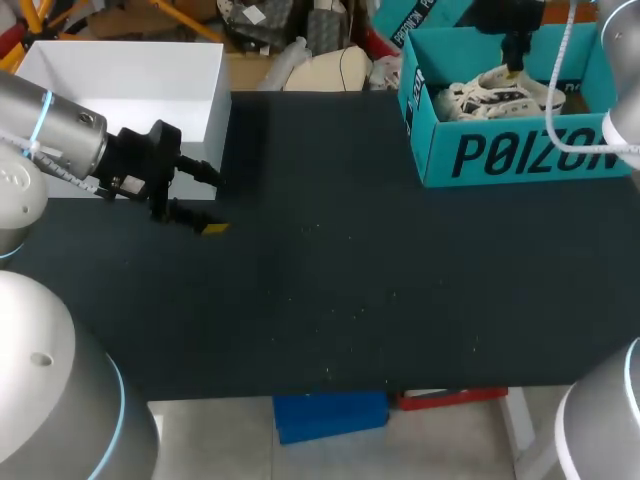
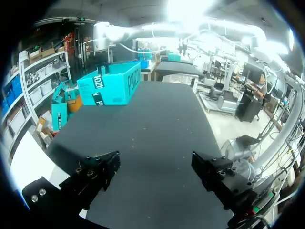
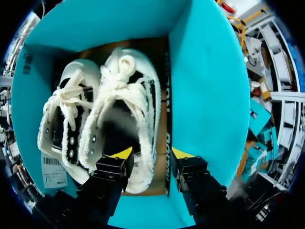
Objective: Take the shoe out of the shoebox, open the shoe tongue, remove and reinsert the insole, then place the shoe into the shoebox
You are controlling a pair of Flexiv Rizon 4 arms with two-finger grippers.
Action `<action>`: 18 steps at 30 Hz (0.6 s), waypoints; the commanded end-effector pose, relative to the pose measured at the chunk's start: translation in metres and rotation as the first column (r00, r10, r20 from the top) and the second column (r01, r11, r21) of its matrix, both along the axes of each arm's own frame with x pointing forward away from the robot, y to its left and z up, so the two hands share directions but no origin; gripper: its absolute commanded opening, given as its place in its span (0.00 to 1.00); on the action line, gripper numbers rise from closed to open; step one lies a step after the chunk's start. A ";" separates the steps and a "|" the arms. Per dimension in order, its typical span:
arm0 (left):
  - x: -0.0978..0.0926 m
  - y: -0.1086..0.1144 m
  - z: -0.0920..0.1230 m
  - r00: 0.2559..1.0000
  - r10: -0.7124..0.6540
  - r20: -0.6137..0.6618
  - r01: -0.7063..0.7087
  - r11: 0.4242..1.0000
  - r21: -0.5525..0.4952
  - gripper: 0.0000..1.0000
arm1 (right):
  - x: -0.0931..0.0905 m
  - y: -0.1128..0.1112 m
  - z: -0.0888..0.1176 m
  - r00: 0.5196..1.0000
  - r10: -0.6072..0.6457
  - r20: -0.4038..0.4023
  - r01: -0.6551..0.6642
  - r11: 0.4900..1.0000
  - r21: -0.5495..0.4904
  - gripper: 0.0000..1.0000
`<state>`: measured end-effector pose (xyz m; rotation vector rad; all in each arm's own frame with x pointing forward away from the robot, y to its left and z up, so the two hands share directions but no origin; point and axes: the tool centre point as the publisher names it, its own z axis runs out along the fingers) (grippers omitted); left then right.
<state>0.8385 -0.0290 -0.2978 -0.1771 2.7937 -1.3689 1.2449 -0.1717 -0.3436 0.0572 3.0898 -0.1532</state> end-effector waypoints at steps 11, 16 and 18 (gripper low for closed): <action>-0.001 0.000 -0.001 1.000 0.003 0.005 -0.003 1.000 0.000 1.00 | -0.060 0.037 0.105 0.989 -0.127 0.075 0.133 0.988 -0.081 0.40; -0.001 0.000 -0.001 1.000 0.003 0.005 -0.003 1.000 0.000 1.00 | -0.091 0.067 0.126 0.970 -0.190 0.154 0.203 0.976 -0.075 0.41; -0.001 0.000 -0.001 1.000 0.003 0.005 -0.003 1.000 0.000 1.00 | -0.106 0.080 0.134 0.958 -0.224 0.179 0.239 0.969 -0.068 0.42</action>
